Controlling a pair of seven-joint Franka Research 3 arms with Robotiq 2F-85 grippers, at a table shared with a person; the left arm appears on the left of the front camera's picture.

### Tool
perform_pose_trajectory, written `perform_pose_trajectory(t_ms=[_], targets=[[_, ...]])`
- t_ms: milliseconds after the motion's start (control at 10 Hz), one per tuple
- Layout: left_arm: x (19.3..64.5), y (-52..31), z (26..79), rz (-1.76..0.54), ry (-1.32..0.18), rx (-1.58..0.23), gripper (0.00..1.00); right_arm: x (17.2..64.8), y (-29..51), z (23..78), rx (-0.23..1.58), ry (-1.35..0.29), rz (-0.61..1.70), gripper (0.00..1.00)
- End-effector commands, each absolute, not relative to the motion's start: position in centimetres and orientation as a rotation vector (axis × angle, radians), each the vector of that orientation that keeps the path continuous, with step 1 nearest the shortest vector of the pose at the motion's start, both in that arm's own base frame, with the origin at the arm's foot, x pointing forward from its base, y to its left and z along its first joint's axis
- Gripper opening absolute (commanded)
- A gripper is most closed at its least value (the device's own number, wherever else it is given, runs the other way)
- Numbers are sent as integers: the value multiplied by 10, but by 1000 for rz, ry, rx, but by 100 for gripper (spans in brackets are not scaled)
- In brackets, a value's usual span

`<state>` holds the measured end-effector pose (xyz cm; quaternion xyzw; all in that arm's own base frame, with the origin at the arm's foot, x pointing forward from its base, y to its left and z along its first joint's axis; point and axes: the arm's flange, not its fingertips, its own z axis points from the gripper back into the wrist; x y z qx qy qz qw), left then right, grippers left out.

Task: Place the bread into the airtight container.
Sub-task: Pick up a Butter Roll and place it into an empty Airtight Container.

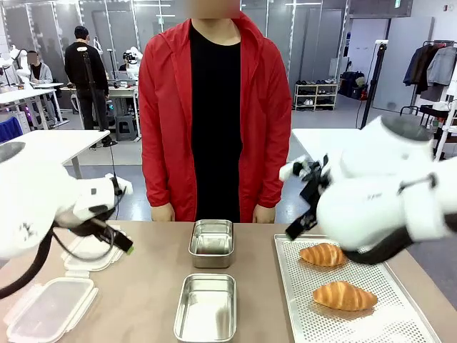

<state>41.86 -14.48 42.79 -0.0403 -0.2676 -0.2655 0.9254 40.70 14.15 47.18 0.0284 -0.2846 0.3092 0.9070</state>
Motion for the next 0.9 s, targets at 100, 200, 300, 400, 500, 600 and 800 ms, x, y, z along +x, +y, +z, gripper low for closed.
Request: perform_pose_trajectory(t_ms=[100, 200, 300, 400, 500, 600, 800], targets=[[427, -100, 571, -499, -451, -177, 100, 387, 83, 581, 60, -563, 661, 100], [417, -83, 620, -479, -416, -215, 100, 367, 66, 612, 74, -569, 676, 100], [401, -65, 663, -501, -423, -241, 100, 341, 50, 637, 79, -567, 672, 100], [381, -46, 701, -518, -434, -267, 100, 311, 37, 657, 75, -551, 689, 100], [359, -25, 737, -526, -467, -306, 100, 279, 18, 678, 75, -529, 707, 100], [344, -7, 760, -517, -505, -303, 100, 256, 2, 695, 77, -547, 707, 100], [310, 24, 788, -519, -583, -318, 100, 219, -27, 720, 60, -616, 641, 100]])
